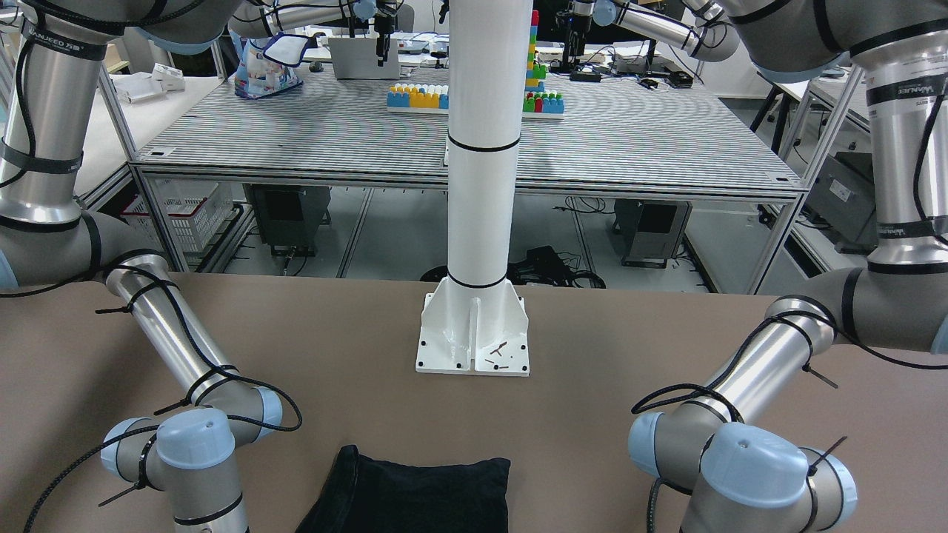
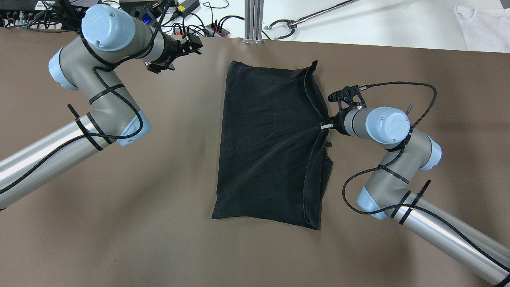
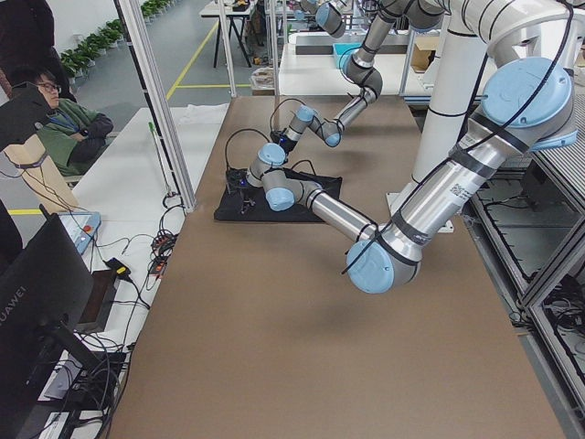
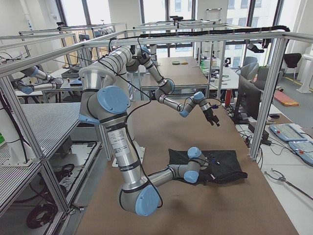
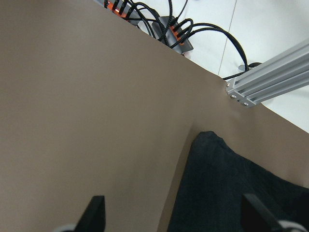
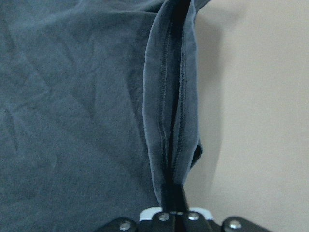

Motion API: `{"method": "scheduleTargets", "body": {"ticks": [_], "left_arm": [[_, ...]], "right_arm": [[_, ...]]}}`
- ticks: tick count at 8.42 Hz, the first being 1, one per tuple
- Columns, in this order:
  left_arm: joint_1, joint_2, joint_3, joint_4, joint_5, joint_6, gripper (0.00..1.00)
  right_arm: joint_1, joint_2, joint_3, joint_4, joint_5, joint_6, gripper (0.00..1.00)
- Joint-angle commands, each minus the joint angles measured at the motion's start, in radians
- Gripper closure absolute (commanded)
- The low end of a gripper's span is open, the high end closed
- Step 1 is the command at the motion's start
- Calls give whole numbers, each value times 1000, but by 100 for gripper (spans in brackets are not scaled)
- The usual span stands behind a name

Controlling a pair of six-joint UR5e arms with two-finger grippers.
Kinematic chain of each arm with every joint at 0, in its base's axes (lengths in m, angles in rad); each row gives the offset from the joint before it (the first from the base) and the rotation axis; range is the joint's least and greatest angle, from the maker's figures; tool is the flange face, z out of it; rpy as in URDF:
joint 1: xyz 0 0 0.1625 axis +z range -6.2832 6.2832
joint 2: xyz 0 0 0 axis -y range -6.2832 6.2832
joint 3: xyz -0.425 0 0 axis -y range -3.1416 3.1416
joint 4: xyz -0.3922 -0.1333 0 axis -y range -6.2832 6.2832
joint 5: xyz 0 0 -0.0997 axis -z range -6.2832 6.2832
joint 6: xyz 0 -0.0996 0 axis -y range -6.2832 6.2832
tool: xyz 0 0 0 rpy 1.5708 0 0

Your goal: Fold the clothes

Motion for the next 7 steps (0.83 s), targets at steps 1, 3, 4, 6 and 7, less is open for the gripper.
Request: {"method": "scheduleTargets", "body": {"ticks": [1,3,4,6,7], "left_arm": [[-1,-4,6,-2,0,6,0],[-1,-8,14,-2,0,6,0],[-1,-13,18,-2,0,6,0],[-1,-22,20,4,0,6,0],[-1,-27,21,6,0,6,0]], "right_arm": [[2,2,8,3,3,7,6],[2,46,12,-9,1,83,6],[2,66,4,-30,-3,123,6],[-1,124,-69,-38,-25,119,6],[-7,164,-140,-38,-60,119,6]]}}
